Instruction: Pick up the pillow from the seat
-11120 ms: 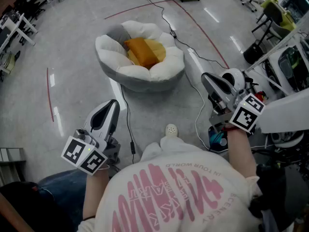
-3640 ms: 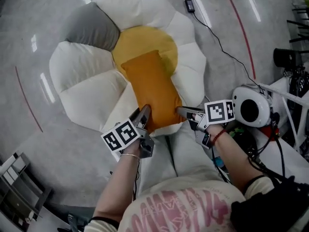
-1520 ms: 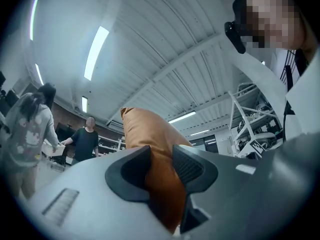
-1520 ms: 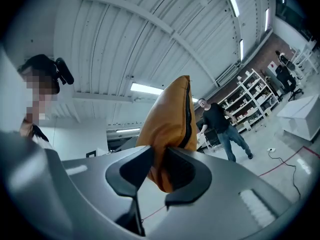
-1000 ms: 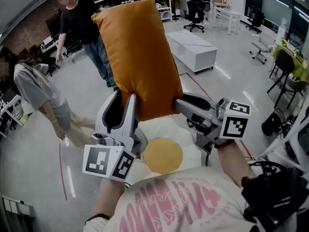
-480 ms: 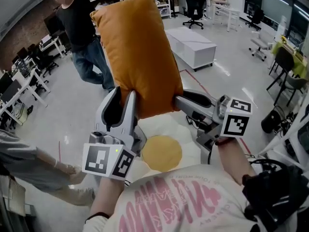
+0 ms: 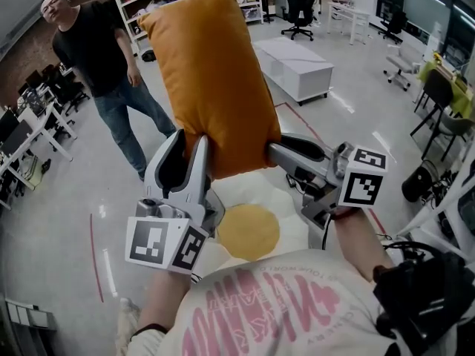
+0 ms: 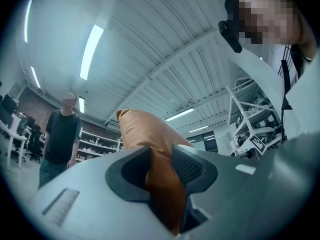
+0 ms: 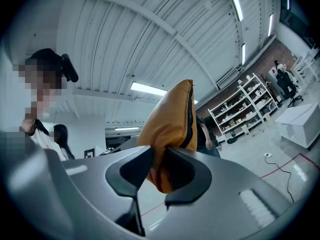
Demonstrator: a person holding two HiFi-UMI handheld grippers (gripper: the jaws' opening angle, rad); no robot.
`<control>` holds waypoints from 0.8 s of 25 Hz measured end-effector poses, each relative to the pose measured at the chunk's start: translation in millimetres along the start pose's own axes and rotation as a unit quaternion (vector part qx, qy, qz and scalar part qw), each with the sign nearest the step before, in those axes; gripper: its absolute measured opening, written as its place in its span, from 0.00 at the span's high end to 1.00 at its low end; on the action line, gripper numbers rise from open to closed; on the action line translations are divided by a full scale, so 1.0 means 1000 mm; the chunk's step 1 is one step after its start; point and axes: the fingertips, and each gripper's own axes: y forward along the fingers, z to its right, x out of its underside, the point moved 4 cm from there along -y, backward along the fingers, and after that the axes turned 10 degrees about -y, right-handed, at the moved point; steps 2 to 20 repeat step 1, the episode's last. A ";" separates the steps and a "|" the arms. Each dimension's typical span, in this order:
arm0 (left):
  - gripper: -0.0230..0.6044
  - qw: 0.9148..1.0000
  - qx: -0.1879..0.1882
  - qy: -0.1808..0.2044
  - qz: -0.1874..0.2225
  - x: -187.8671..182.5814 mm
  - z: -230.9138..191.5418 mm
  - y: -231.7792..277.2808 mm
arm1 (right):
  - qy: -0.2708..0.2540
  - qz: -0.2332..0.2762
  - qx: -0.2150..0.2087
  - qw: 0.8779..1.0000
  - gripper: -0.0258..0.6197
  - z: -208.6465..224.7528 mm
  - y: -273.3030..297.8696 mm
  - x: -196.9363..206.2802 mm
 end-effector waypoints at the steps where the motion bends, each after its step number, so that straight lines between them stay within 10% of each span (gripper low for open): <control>1: 0.73 1.000 -0.001 0.001 0.000 -0.001 0.001 0.000 | 0.001 0.000 0.000 1.000 0.81 0.000 -0.001 -0.001; 20: 0.73 1.000 -0.001 0.001 0.000 -0.001 0.001 0.000 | 0.001 0.000 0.000 1.000 0.81 0.000 -0.001 -0.001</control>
